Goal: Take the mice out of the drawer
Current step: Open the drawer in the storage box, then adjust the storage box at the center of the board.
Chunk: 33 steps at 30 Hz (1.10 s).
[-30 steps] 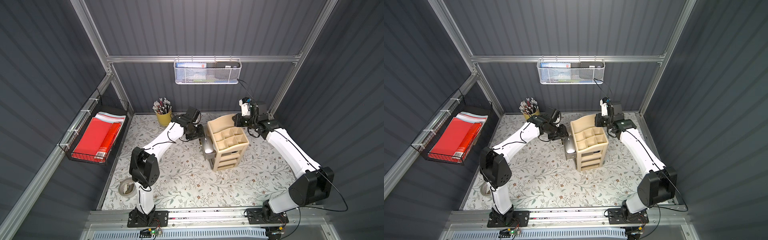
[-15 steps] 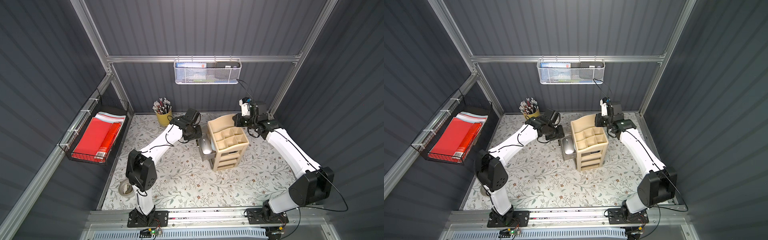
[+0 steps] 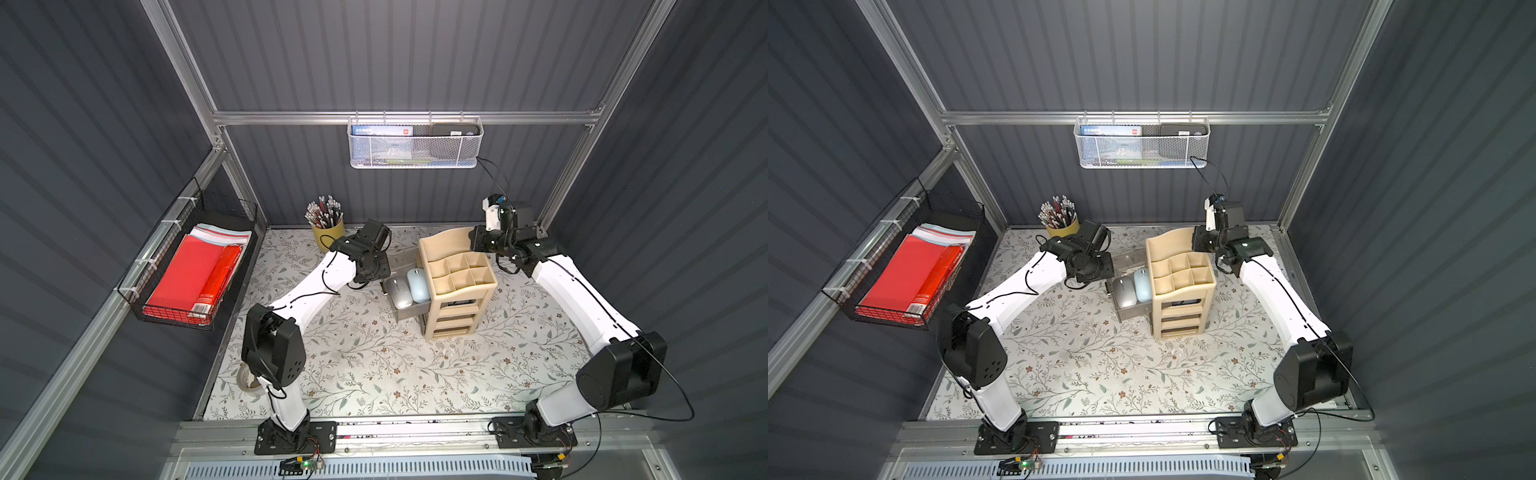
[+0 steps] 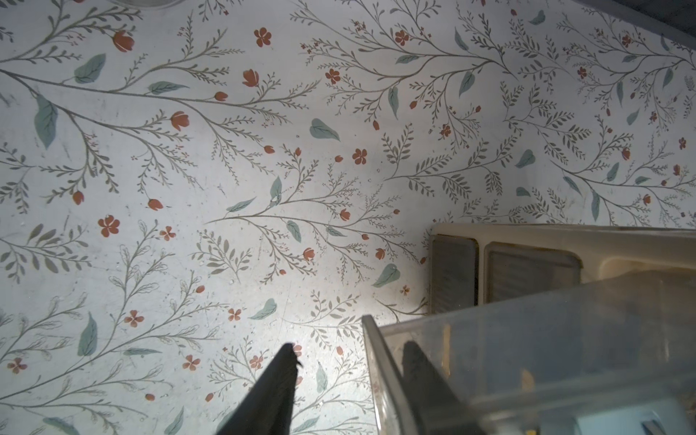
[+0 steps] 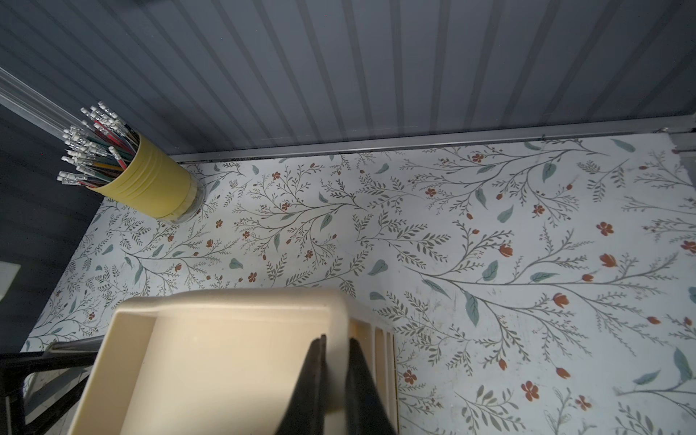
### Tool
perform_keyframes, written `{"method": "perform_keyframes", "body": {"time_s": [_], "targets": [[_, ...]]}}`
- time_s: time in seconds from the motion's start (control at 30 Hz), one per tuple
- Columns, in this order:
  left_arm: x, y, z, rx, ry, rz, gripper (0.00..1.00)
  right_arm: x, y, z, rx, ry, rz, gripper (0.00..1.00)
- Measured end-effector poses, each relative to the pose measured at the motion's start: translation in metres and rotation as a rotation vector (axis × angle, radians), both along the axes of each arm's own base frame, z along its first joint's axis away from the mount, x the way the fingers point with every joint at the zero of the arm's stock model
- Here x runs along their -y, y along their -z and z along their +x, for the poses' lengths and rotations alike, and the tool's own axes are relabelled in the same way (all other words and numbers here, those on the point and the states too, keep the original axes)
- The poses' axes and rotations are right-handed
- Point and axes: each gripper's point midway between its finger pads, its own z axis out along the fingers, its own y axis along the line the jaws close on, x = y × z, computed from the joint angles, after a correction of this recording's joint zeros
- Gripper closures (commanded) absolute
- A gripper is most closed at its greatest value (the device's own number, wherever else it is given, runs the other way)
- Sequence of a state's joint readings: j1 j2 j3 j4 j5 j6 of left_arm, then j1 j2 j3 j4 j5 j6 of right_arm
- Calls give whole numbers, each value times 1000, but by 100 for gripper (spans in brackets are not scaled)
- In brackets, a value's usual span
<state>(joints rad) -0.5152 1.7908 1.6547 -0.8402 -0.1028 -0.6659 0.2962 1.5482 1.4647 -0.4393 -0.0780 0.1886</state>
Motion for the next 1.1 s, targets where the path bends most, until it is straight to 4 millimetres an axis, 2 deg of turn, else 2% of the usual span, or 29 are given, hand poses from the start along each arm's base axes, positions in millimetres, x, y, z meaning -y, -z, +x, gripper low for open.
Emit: {"method": "perform_keyframes", "body": {"time_s": [0.1,0.2,0.3,0.43,0.53,0.57,0.6,1.1], "targets": [[0,-9,6,25,15,21,50,0,-1,1,1,-6,-9,100],[0,-30,20,86,32,39,66,0,-1,2,3,-19,-24,100],[4,-41,27,119,58,40,75,-1,-2,7,6,-22,-29,100],[7,-34,31,115,87,61,76,-1,-2,8,5,-24,-32,100],[11,-31,34,122,112,74,90,-2,-2,9,6,-23,-29,100],[12,-30,34,125,119,80,98,-2,-2,9,5,-23,-29,100],[12,-29,35,129,110,86,100,-2,-2,10,5,-21,-29,100],[17,-35,47,179,83,123,100,1,-2,16,11,1,-51,100]]}}
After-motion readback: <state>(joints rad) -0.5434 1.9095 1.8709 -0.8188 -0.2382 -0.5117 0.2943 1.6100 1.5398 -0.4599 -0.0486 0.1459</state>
